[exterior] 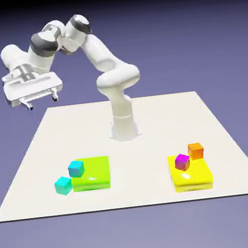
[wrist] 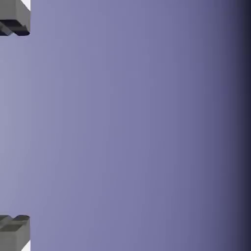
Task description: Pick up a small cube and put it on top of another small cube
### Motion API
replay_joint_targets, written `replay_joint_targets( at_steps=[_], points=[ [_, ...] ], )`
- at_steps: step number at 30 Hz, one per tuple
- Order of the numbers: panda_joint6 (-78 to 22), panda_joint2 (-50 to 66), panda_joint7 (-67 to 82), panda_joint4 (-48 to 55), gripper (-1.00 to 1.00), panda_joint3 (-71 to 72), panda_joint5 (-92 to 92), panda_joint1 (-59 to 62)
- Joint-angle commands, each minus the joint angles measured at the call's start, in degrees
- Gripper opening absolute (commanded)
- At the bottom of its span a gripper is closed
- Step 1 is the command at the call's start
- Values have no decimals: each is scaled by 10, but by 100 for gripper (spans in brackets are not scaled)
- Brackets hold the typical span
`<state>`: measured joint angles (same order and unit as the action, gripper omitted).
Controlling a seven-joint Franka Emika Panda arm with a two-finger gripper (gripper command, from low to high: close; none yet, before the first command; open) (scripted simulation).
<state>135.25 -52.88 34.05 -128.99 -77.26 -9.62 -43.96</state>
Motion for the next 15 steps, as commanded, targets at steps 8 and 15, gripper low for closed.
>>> replay_joint_targets(
  at_steps=[8, 15],
  points=[
    [-83, -43, 165, 69, 0, -166, -21, -93],
    [-156, -82, 308, 129, 0, -311, -39, -174]
  ],
)
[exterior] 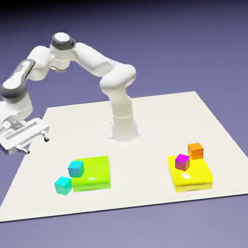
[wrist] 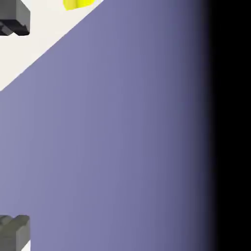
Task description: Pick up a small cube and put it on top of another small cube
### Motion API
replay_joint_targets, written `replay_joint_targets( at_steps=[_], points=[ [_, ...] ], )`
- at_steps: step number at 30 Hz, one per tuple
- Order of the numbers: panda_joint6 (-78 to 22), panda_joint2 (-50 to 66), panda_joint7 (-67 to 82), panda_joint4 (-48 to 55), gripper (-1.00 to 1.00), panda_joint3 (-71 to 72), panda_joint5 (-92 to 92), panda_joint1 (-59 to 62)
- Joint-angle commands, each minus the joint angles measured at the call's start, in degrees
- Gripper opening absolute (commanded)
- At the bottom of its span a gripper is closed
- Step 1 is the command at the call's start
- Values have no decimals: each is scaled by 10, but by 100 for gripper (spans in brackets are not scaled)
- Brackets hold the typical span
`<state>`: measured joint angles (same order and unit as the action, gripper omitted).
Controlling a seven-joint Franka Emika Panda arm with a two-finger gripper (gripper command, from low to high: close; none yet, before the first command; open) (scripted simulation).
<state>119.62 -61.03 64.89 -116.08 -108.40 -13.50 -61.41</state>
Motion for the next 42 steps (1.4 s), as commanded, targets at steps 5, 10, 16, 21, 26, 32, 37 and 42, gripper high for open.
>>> replay_joint_targets(
  at_steps=[5, 10, 16, 21, 26, 32, 37, 42],
  points=[
    [-52, -27, 103, 43, 0, -104, -13, -58],
    [-104, -54, 206, 86, 0, -208, -26, -116],
    [-41, -87, 237, 59, -100, -229, -32, -153],
    [-108, -42, 198, 83, -100, -198, -25, -109],
    [-13, -16, 199, -13, -100, -116, -94, -153],
    [118, -6, 239, -138, -100, -39, -197, -245],
    [227, 3, 273, -242, -100, 24, -283, -321],
    [336, 11, 306, -346, -100, 88, -369, -398]
  ],
)
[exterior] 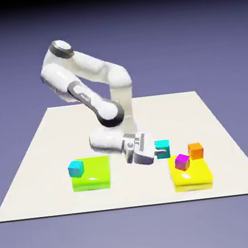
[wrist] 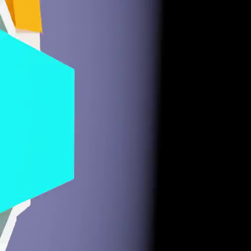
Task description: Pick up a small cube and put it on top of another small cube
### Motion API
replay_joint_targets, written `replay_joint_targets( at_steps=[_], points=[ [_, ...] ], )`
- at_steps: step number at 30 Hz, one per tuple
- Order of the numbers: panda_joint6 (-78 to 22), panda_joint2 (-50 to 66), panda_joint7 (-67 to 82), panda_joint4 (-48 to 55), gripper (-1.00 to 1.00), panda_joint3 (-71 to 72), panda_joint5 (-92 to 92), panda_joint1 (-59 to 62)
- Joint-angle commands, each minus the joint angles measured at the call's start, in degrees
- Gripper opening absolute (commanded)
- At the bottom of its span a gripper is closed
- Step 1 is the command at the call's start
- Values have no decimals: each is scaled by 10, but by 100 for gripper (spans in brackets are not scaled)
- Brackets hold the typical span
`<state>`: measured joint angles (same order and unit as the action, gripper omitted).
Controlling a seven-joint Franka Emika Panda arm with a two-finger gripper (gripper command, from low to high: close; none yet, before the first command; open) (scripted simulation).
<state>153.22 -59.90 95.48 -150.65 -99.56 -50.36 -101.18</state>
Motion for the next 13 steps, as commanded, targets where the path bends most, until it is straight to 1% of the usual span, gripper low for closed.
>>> replay_joint_targets(
  at_steps=[1, 2, 4, 9, 10, 11, 13],
  points=[
    [22, 2, 7, -21, -100, 13, -17, -15],
    [41, 0, 17, -37, -100, 19, -33, -32],
    [44, -7, 29, -38, -100, 11, -38, -43],
    [144, -106, 90, 2, -100, -29, -62, -147],
    [151, -113, 95, 5, -100, -32, -64, -154],
    [151, -113, 95, 5, 100, -32, -64, -154],
    [131, -94, 83, -3, 100, -24, -59, -133]
  ],
)
